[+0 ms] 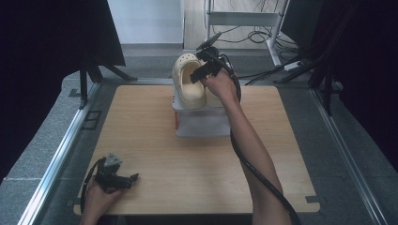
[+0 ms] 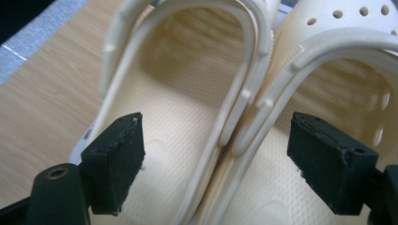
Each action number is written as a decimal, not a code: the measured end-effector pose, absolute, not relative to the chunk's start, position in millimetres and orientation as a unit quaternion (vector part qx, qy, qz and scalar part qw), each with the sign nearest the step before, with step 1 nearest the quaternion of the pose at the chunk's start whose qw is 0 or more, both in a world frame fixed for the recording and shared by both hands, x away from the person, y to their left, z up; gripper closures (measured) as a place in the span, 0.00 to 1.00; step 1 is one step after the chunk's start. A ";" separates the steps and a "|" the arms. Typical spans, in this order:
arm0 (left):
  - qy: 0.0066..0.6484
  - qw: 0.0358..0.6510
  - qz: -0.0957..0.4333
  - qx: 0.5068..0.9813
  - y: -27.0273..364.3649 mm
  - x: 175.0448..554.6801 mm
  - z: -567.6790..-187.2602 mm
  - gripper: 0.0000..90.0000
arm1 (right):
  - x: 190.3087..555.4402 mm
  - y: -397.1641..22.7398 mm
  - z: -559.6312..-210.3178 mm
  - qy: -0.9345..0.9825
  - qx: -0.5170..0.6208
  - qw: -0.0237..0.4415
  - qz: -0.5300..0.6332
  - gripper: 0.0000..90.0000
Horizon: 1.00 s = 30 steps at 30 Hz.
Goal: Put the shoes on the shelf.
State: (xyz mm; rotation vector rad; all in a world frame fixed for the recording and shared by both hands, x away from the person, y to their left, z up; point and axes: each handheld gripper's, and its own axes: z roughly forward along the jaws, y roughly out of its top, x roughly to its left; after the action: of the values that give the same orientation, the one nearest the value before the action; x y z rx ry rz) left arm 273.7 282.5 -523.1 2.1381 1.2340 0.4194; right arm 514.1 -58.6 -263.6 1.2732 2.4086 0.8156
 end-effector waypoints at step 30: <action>0.467 0.313 0.160 0.812 282.8 274.0 -523.0 0.00 | 445.4 -119.6 -279.7 0.868 0.342 0.150 0.329 0.00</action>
State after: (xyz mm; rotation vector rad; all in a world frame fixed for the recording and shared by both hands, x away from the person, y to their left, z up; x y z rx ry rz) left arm 274.0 282.8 -523.0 2.1405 1.2304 0.4208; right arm 445.4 -119.6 -279.7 0.9819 2.4928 0.9455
